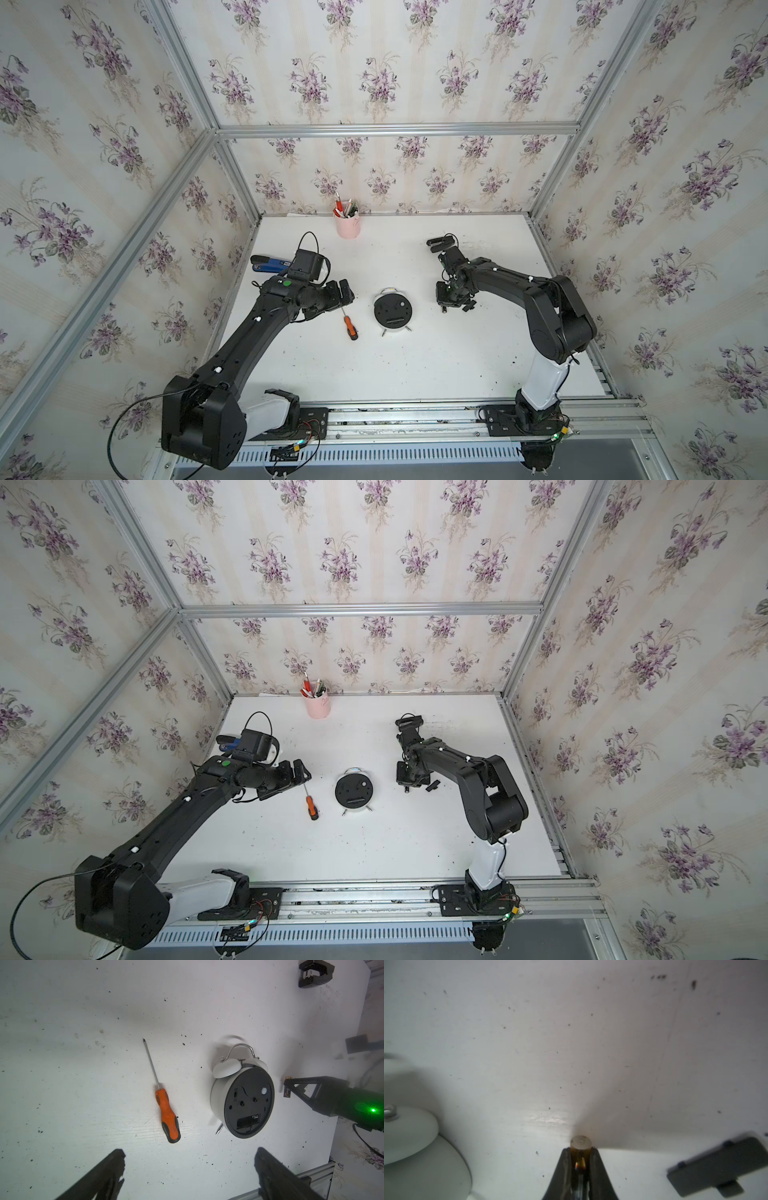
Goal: Remove the battery from the alarm
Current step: Place the battery at the center of the board.
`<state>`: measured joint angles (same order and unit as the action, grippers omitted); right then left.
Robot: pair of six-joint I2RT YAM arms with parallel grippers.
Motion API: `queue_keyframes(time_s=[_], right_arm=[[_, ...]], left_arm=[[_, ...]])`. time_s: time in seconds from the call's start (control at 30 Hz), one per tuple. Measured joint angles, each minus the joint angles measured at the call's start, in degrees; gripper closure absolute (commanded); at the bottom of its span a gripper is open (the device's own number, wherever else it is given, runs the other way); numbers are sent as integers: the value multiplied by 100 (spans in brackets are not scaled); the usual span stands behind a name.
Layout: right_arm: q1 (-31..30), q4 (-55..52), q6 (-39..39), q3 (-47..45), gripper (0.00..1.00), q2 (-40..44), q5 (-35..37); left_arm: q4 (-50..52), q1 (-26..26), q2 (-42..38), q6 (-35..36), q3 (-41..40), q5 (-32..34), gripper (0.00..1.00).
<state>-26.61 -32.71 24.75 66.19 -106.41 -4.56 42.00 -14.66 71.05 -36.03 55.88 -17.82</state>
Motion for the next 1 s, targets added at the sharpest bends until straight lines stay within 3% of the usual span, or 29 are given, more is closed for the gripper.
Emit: queue_keyframes(time_s=[0.2, 0.4, 0.77, 0.9, 1.0], right_arm=[[4, 396, -186, -153, 67, 17, -20], [4, 496, -227, -254, 55, 175, 39], [2, -63, -170, 173, 53, 866, 61], [-118, -52, -85, 313, 53, 1082, -369], [-614, -35, -70, 535, 54, 1106, -715]], left_arm=[[-227, -118, 122, -39, -101, 28, 0], [-289, -201, 284, -37, -116, 50, 0], [-452, -378, 358, -35, -256, 116, 1], [-479, -553, 437, -39, -302, 173, 8], [-535, -732, 531, -81, -299, 240, 18]])
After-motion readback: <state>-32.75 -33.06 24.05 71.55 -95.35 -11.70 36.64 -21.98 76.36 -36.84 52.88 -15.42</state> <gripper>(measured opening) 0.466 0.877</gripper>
